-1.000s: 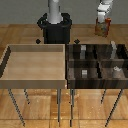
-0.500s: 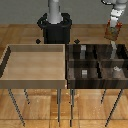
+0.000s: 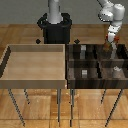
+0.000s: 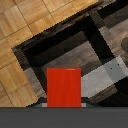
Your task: Place the box of cereal into the appropriate compartment.
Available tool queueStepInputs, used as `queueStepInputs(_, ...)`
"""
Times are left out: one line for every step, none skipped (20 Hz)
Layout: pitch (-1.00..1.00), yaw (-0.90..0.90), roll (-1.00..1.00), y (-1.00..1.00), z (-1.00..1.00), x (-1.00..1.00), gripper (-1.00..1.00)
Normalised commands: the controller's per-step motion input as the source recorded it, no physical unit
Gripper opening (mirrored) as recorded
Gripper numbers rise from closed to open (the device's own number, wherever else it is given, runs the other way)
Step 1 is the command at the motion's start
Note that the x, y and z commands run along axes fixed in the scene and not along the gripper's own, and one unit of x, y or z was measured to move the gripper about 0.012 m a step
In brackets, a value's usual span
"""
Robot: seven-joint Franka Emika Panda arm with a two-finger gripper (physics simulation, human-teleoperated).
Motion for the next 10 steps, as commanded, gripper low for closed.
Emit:
queueStepInputs(0.0,0.0,0.0,0.0,-1.0,0.0,-1.0)
queueStepInputs(0.0,0.0,0.0,0.0,-1.0,0.0,-1.0)
queueStepInputs(0.0,0.0,0.0,0.0,-1.0,0.0,-1.0)
queueStepInputs(0.0,0.0,0.0,0.0,-1.0,0.0,-1.0)
queueStepInputs(0.0,0.0,0.0,0.0,-1.0,0.0,-1.0)
queueStepInputs(0.0,0.0,0.0,0.0,0.0,0.0,1.0)
queueStepInputs(0.0,0.0,0.0,0.0,0.0,0.0,1.0)
queueStepInputs(0.0,0.0,0.0,0.0,0.0,0.0,1.0)
queueStepInputs(0.0,0.0,0.0,0.0,0.0,0.0,1.0)
queueStepInputs(0.0,0.0,0.0,0.0,0.0,0.0,1.0)
